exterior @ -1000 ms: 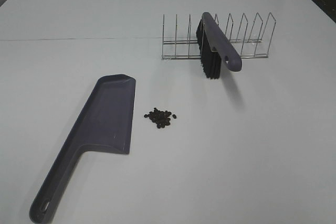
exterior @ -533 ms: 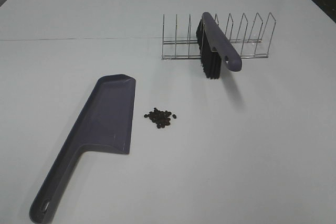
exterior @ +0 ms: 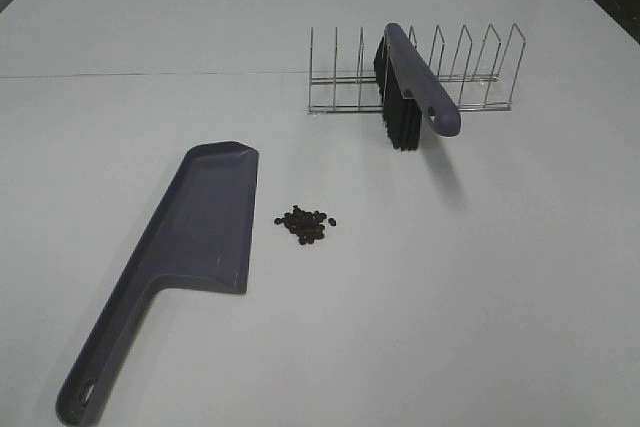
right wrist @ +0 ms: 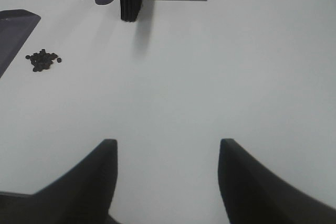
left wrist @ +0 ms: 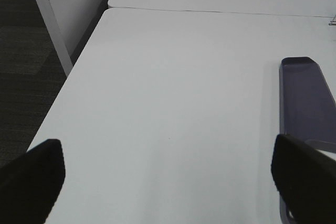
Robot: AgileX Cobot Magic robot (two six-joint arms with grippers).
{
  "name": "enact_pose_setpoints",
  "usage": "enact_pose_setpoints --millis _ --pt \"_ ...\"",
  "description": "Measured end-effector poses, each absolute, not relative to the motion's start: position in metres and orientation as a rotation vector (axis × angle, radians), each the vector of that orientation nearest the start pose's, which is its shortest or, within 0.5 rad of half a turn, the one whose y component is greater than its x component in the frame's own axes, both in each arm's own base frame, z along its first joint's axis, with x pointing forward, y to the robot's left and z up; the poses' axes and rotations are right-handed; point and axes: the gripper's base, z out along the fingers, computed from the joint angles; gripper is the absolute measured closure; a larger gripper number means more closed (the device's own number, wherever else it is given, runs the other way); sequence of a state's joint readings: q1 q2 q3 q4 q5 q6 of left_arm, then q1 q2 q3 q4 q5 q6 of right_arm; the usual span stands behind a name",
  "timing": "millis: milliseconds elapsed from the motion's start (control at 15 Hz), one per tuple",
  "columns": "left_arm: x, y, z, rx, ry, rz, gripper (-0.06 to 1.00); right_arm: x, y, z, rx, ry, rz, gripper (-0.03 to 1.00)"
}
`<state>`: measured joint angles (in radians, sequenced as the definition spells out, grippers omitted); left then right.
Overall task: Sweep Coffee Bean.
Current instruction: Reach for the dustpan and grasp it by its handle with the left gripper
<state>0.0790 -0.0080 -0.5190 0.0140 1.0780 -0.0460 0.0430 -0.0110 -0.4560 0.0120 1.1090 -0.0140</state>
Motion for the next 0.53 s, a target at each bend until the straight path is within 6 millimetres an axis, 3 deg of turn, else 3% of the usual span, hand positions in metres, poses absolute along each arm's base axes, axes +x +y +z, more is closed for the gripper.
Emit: enact_pose_setpoints --millis 533 --pt "-0.0092 0.0004 0.2811 -0.128 2.031 0.037 -0.03 -0.0039 0.0008 0.2612 -0.061 2.125 0.032 0.50"
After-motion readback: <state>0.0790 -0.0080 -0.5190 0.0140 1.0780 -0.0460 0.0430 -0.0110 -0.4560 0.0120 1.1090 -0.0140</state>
